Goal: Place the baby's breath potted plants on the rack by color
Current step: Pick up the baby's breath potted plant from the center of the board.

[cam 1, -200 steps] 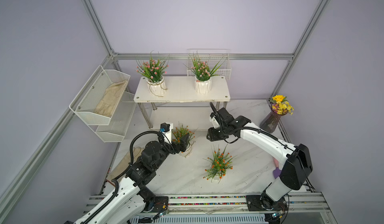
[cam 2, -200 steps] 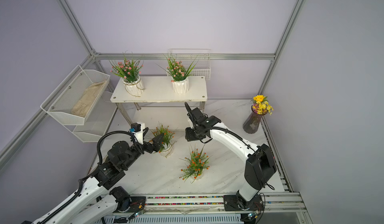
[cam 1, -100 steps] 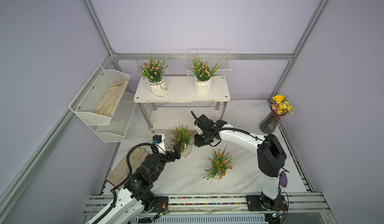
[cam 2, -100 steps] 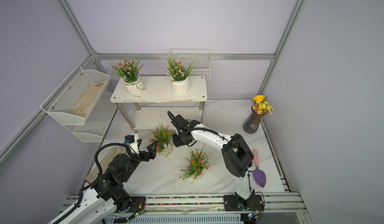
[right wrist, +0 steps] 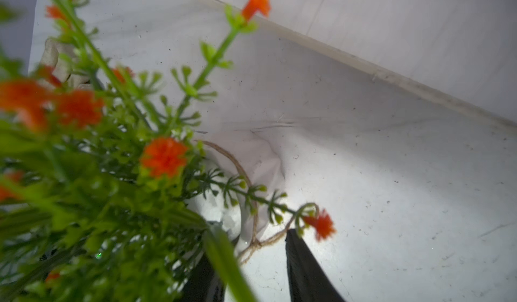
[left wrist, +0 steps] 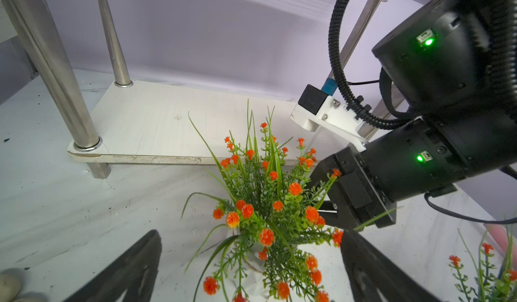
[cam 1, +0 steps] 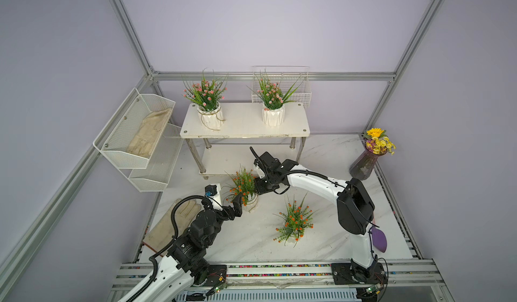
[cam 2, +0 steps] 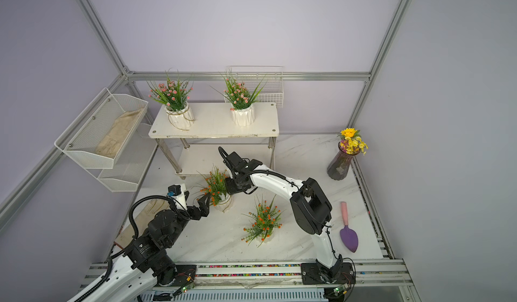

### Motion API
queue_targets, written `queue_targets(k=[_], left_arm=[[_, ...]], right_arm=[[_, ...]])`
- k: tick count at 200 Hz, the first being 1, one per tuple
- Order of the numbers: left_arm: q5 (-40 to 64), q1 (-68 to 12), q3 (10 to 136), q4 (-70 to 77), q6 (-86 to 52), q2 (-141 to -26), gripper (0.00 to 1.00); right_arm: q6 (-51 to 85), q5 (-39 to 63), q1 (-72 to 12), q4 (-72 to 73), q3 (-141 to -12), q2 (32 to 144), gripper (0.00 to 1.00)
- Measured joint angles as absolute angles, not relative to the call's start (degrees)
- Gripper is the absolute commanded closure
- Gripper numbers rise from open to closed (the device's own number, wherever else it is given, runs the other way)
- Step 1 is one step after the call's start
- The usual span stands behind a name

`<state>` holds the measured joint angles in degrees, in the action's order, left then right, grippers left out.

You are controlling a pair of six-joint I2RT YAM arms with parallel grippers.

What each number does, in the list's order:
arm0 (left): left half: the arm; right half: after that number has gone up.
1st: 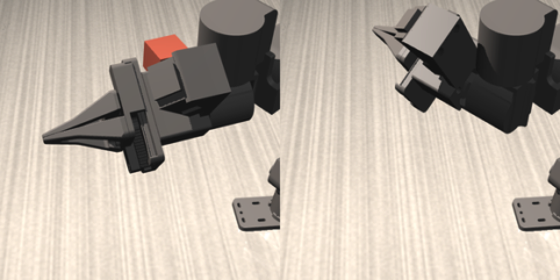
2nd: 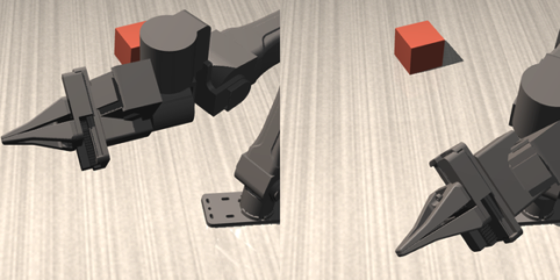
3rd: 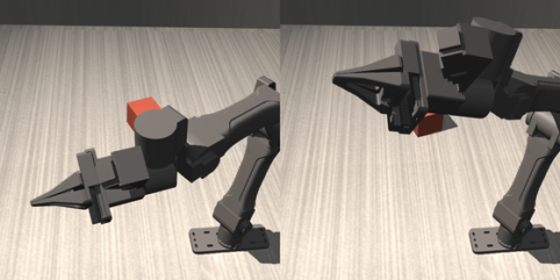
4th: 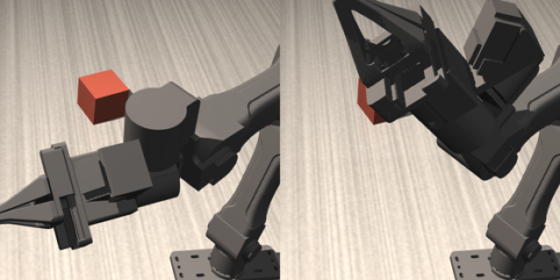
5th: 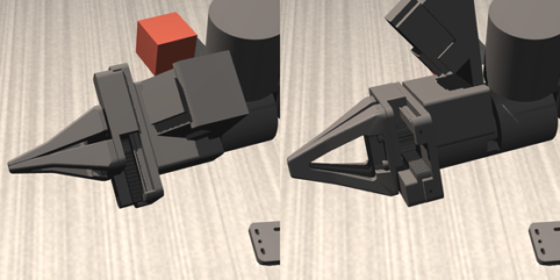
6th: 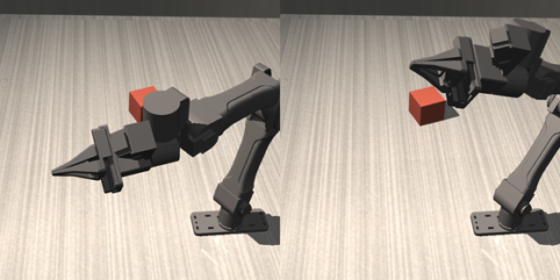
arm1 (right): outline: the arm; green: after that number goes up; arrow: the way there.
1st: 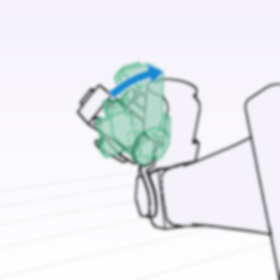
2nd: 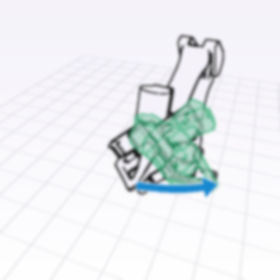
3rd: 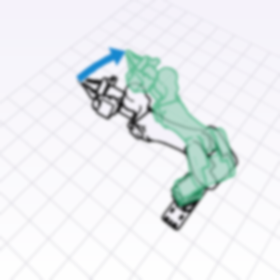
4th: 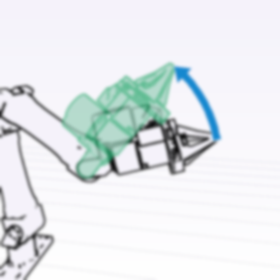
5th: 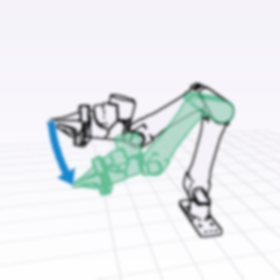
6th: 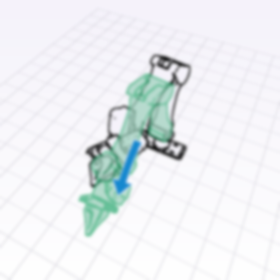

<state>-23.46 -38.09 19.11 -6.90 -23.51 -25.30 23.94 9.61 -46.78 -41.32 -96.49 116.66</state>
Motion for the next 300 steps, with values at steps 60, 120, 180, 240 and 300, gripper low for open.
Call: queue_targets(k=[60,120,180,240,300], left_arm=[[-23.9,-38.1,19.1,-8.0,-23.5,-23.9,0.00],[-22.5,-38.1,19.1,-8.3,-23.3,-24.2,0.00],[-18.2,-38.3,18.9,-5.2,-22.7,-25.2,0.00],[-9.6,-39.7,17.0,2.8,-18.6,-30.2,0.00],[-6.0,-44.9,14.3,12.1,-13.1,-37.5,0.00]], right_arm=[[24.1,10.4,-47.3,-40.8,-96.6,118.7,0.76],[24.2,10.8,-47.4,-40.0,-96.5,118.5,0.91],[24.2,8.6,-47.0,-43.3,-95.8,116.0,0.92],[24.1,5.5,-44.7,-49.8,-96.2,105.1,0.92],[23.5,4.4,-42.1,-54.3,-96.7,98.5,0.91]])
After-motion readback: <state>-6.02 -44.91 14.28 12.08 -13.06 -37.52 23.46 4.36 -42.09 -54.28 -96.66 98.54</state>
